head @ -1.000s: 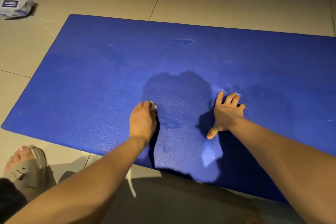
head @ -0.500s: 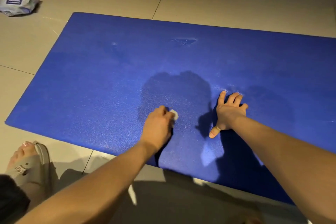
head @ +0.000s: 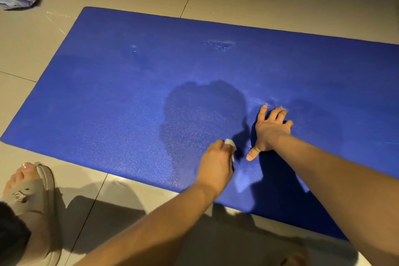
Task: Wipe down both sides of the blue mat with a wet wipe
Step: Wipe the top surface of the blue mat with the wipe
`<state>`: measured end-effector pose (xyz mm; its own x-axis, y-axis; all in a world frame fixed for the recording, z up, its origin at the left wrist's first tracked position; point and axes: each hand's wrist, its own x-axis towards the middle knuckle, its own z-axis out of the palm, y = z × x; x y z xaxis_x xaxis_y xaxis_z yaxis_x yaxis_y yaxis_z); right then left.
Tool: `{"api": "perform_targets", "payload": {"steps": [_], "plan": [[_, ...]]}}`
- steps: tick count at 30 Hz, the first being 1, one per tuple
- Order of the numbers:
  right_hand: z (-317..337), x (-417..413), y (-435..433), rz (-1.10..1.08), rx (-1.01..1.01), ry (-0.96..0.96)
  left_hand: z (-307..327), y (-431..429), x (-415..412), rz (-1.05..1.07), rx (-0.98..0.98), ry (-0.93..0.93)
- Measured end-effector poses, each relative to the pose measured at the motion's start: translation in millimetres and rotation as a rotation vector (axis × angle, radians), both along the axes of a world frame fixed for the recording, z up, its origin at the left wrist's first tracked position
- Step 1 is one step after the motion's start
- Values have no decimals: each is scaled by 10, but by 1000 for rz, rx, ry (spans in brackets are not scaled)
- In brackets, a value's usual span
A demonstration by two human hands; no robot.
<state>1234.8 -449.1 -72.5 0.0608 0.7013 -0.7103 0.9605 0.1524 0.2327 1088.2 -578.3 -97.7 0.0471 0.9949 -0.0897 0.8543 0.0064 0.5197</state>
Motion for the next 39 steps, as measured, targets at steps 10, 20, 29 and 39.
{"api": "perform_targets", "payload": {"steps": [10, 20, 29, 39], "plan": [[29, 23, -10, 14, 7, 4, 62, 83, -1291, 31, 14, 206], [120, 39, -160, 54, 40, 25, 161, -36, -804, 219, -114, 62], [227, 80, -759, 130, -47, -37, 160, -256, -143, -179, -157, 100], [217, 193, -834, 191, -28, 70, 345, -307, -1563, 506, -238, 199]]}}
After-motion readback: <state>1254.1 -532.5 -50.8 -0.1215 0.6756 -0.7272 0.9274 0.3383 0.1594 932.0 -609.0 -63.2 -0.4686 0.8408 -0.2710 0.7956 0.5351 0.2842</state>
